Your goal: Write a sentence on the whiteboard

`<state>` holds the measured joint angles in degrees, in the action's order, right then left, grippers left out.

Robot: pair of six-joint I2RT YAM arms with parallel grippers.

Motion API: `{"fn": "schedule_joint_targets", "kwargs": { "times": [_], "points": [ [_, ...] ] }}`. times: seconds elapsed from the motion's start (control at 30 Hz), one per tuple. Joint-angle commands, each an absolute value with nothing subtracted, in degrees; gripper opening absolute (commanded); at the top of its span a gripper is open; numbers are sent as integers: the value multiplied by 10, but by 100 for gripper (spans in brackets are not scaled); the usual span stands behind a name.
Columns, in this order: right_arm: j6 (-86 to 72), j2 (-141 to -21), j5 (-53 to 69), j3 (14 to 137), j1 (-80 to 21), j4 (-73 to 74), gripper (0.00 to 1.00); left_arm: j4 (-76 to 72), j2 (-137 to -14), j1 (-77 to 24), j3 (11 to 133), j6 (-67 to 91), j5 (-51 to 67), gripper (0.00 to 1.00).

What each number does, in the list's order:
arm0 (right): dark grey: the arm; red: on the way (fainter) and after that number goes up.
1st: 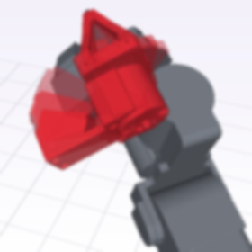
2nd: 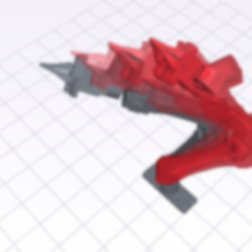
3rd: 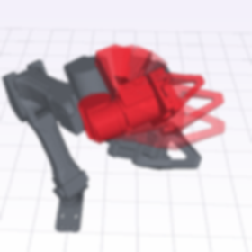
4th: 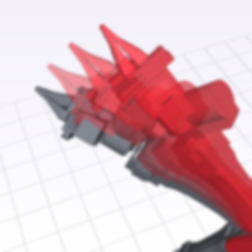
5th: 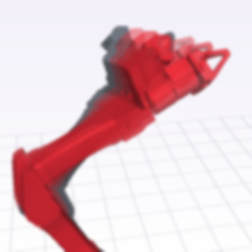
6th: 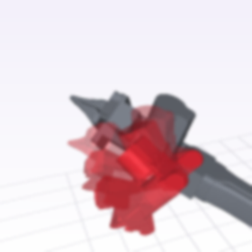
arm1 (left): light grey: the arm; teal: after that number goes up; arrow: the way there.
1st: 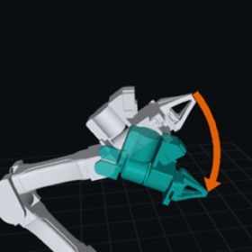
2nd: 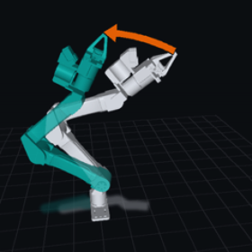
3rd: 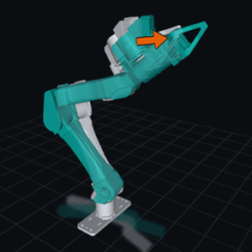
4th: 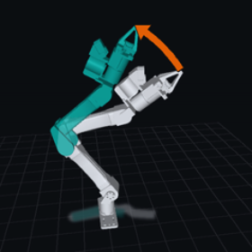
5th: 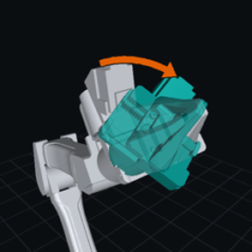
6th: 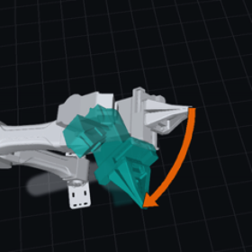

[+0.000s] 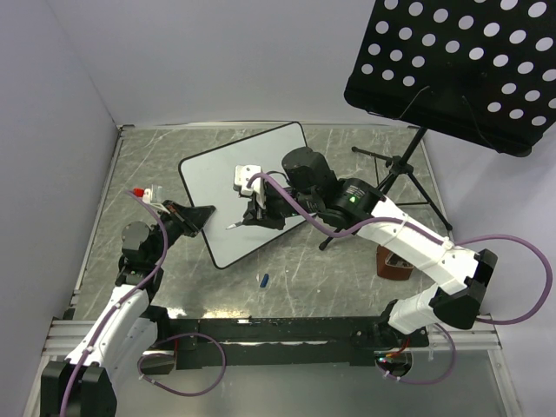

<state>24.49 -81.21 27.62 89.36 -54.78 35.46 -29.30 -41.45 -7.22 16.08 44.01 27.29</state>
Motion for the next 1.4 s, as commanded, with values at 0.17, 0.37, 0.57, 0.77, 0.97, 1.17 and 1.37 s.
{"fn": "schedule_joint_targets", "kwargs": {
  "times": [0.17, 0.37, 0.57, 0.77, 0.97, 1.17, 1.37],
  "points": [
    [243, -822, 271, 921, -554, 327, 0, -331, -413, -77, 158, 409, 273, 2],
    [242, -824, 272, 918, -554, 323, 0, -330, -410, -79, 157, 410, 270, 1],
    [243, -831, 269, 925, -557, 319, 0, -329, -408, -82, 156, 411, 266, 1],
    [251, -845, 257, 954, -568, 321, 0, -324, -411, -82, 158, 409, 266, 1],
    [249, -864, 247, 976, -572, 313, 0, -332, -421, -83, 159, 412, 267, 1],
    [238, -881, 216, 987, -575, 280, 0, -333, -425, -83, 157, 417, 273, 1],
    [209, -902, 124, 992, -558, 224, 0, -344, -427, -83, 150, 425, 272, 1]
  ]
}}
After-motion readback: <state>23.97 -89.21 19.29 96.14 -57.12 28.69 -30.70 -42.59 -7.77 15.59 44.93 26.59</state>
